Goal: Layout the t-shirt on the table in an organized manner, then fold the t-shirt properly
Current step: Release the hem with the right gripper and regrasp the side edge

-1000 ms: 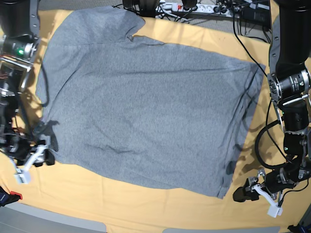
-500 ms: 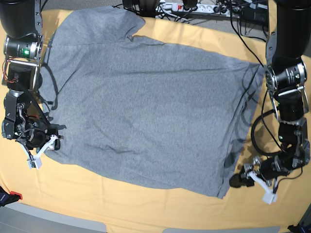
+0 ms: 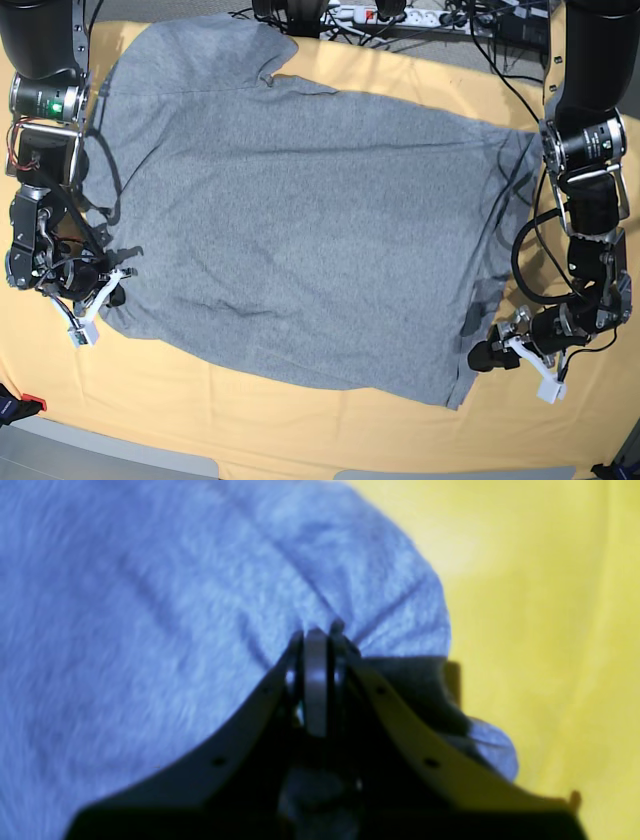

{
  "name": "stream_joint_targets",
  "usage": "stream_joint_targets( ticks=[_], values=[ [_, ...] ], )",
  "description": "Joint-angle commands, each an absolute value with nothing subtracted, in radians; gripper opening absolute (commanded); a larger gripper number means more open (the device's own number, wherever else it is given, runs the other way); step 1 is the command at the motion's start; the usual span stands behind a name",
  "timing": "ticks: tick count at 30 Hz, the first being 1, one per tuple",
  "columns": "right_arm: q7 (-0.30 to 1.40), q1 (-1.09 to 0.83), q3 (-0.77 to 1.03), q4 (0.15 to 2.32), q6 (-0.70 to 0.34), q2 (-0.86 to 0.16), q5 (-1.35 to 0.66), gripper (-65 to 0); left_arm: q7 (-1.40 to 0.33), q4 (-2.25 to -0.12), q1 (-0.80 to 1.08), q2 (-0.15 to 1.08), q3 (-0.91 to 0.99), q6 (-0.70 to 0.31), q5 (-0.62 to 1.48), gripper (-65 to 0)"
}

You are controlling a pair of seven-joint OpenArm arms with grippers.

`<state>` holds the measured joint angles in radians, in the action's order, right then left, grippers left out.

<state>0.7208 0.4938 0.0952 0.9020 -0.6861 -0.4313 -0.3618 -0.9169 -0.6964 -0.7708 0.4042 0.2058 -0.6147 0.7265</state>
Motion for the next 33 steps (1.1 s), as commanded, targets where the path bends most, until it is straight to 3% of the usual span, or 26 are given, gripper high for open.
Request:
stream_joint_targets(
  ticks=[1,5,19,30,31,33],
  values=[
    [0.725,0.522,0.1,0.947,-0.698,-0.447,-0.408,-65.0,-0.895,-0.713,-0.813,0.416,0.21,-0.63,0.755,-26.2],
    [0.817,0.455,0.1,1.102,-0.698,-0.447,-0.484,-65.0,-0.895,-0.713,-0.812,0.416,0.21,-0.637,0.754,-26.2],
    [0.817,-0.023,0.1,1.834,-0.698,-0.449,-0.499,-65.0,-0.891,-0.713,-0.815,0.416,0.21,-0.637,0.754,-26.2],
    [0.852,-0.24,0.084,1.99,-0.698,-0.449,-0.612,-65.0,-0.891,-0.713,-0.815,0.416,0.21,-0.637,0.754,-26.2],
    [0.863,-0.24,0.084,1.99,-0.698,-0.449,-0.631,-63.2,-0.891,-0.713,-0.815,0.415,0.21,-0.637,0.757,-26.2],
    [0.89,-0.235,0.085,1.99,-0.698,-0.449,-0.678,-47.5,-0.891,-0.713,-0.815,0.415,0.21,-0.637,0.765,-26.2]
  ],
)
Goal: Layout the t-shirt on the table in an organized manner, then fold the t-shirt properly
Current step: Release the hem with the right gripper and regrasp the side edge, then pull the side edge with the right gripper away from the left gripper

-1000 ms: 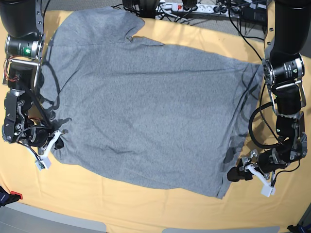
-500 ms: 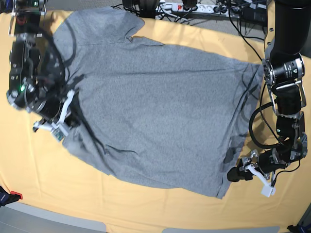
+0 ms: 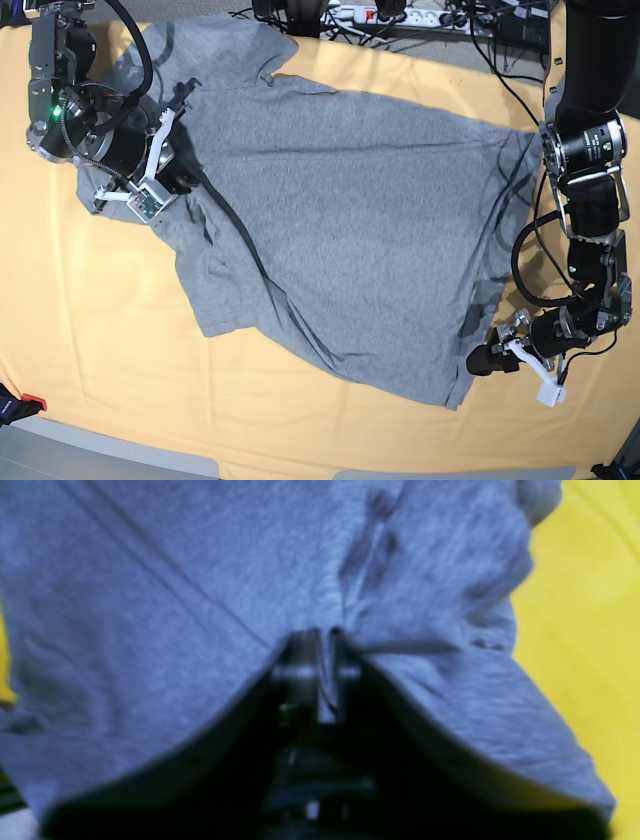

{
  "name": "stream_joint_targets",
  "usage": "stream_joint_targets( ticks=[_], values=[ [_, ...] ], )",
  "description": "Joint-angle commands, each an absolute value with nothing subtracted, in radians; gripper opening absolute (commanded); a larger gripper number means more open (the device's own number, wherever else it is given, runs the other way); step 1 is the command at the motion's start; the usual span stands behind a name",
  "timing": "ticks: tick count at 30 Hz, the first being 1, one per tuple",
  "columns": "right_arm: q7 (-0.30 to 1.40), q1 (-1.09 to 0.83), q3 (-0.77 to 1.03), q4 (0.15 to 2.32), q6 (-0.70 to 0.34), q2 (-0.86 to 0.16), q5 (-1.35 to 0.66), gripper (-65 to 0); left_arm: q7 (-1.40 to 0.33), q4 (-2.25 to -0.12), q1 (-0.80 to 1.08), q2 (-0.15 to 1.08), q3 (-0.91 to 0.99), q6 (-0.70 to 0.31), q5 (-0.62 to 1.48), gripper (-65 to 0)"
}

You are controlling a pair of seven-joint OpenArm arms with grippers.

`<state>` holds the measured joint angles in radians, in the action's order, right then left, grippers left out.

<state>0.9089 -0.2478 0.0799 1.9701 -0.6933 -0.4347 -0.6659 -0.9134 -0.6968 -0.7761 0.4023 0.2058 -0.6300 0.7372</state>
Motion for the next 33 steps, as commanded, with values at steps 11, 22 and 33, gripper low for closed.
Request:
stream_joint_targets(
  ticks=[11,22,33],
  values=[
    [0.944,-0.096,0.087,1.99,-0.68,-0.448,-0.717,-27.3,-0.904,-0.713,-0.815,0.416,0.21,-0.637,0.765,-26.2],
    [0.876,0.2,0.086,1.562,-0.542,-0.398,-0.712,-27.3,-0.922,-0.713,-0.812,0.416,0.21,-0.636,0.768,-26.2],
    [0.894,0.539,0.086,0.859,-0.682,-0.294,-0.776,-27.3,-0.922,-0.713,-0.812,0.416,0.21,-0.636,0.769,-26.2]
  ],
)
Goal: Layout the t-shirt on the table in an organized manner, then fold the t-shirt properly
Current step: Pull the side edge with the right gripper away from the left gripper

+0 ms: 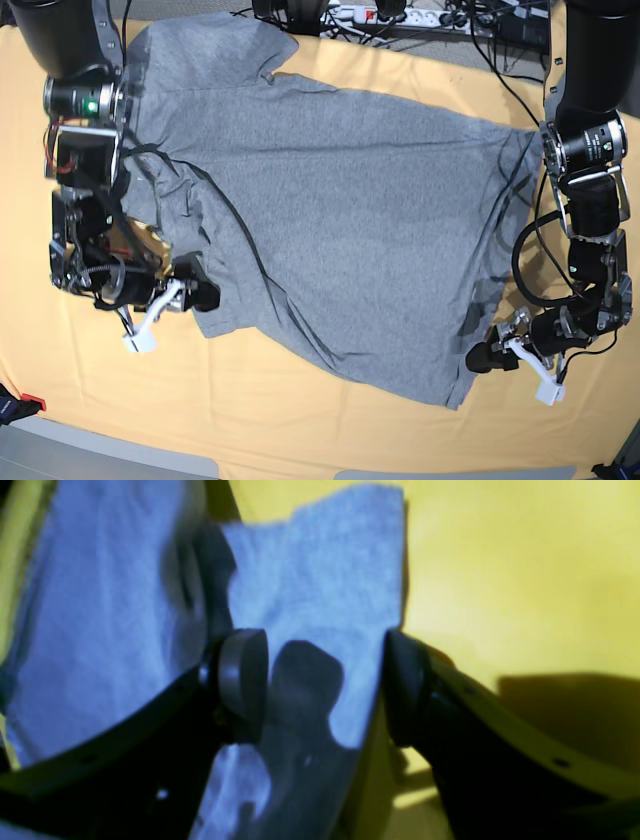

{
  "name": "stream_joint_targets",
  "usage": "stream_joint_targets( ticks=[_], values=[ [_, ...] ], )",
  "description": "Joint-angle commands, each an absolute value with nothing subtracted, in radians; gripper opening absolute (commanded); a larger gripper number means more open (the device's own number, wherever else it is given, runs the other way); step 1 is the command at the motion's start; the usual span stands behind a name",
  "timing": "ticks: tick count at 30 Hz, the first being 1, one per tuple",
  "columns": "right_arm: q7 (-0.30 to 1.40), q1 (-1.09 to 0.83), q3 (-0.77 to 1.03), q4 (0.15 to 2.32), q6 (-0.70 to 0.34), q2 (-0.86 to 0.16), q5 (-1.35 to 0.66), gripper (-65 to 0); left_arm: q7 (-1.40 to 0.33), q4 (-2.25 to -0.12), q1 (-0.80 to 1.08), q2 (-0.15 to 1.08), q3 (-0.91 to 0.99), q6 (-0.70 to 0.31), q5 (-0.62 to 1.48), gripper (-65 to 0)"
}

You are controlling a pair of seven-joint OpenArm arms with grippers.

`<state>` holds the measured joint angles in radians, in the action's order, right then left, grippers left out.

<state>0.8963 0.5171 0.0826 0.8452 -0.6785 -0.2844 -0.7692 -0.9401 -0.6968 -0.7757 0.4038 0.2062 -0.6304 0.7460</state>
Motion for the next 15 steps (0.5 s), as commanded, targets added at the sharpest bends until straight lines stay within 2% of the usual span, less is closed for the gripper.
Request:
stream_joint_targets(
  ticks=[1,4,7,11,14,15],
  values=[
    [0.861,0.553,0.086,0.822,-0.681,-0.29,-0.751,-27.3,-0.922,-0.713,-0.812,0.416,0.21,-0.636,0.769,-26.2],
    [0.755,0.569,0.086,0.774,-0.623,-0.285,-0.625,-27.3,-0.921,-0.713,-0.812,0.416,0.21,-0.636,0.769,-26.2],
    [0.754,0.568,0.086,0.774,-0.592,-0.277,-0.591,-29.4,-0.921,-0.713,-0.812,0.415,0.21,-0.636,0.769,-26.2],
    [0.825,0.569,0.086,0.774,-0.698,-0.259,-0.659,-43.9,-0.921,-0.713,-0.812,0.416,0.21,-0.636,0.77,-26.2],
    [0.823,0.577,0.086,0.774,-0.698,-0.253,-0.654,-62.6,-0.921,-0.713,-0.812,0.416,0.21,-0.636,0.769,-26.2],
    [0.823,0.583,0.086,0.774,-0.698,-0.253,-0.651,-65.0,-0.921,-0.713,-0.812,0.416,0.21,-0.636,0.77,-26.2]
  ],
)
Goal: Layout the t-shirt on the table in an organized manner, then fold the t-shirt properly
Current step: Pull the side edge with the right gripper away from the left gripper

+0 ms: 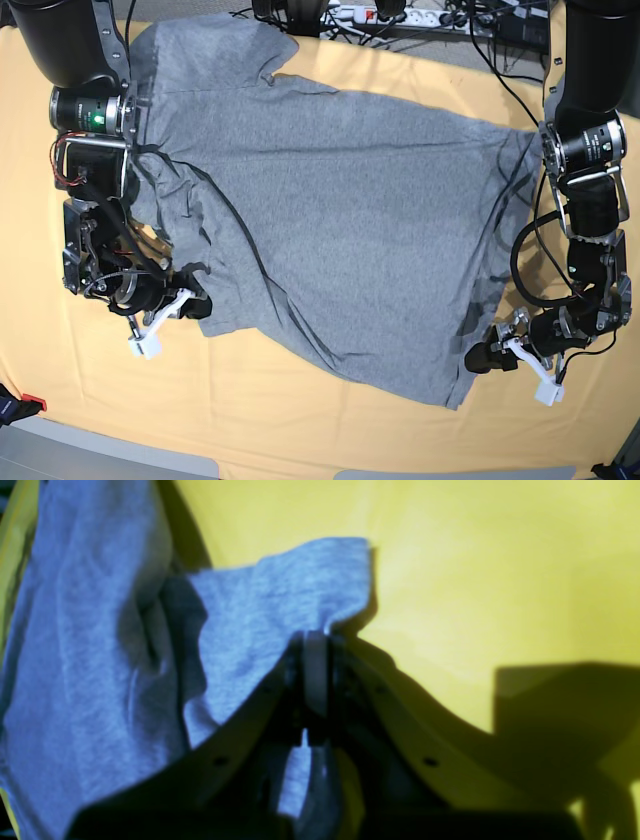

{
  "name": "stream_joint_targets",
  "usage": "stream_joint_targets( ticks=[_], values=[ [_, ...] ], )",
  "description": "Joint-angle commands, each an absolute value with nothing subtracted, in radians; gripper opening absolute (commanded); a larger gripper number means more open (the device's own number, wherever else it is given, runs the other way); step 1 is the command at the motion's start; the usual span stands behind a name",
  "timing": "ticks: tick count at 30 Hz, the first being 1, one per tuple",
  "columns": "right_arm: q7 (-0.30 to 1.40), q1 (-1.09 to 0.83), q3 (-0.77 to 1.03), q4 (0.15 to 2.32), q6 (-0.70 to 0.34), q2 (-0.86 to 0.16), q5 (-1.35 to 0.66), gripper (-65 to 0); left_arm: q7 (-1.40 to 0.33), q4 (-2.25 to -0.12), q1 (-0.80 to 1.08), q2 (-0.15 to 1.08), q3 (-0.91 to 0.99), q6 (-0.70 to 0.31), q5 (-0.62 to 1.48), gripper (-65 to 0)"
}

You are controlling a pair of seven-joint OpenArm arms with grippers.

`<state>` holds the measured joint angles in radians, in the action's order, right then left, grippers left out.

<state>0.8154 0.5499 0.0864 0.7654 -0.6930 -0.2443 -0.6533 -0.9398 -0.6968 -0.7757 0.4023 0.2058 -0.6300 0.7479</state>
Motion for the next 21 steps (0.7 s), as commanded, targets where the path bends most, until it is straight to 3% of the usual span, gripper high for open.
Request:
stream_joint_targets(
  ticks=[1,9,19,21],
  values=[
    [0.823,0.592,0.086,0.774,-0.698,-0.253,-0.65,-65.0,-0.921,-0.713,-0.812,0.415,0.21,-0.636,0.77,-26.2],
    [0.797,0.712,0.087,0.775,-0.698,-0.296,-0.641,-65.0,-0.923,-0.713,-0.805,0.416,0.21,-0.636,0.769,-26.2],
    [0.685,0.848,0.086,0.775,-0.698,-0.319,-0.407,-65.0,-0.922,-0.713,-0.794,0.416,0.21,-0.636,0.776,-26.2],
    [0.649,0.86,0.086,0.775,-0.636,-0.319,-0.339,-65.0,-0.922,-0.713,-0.794,0.416,0.21,-0.636,0.776,-26.2]
  ],
)
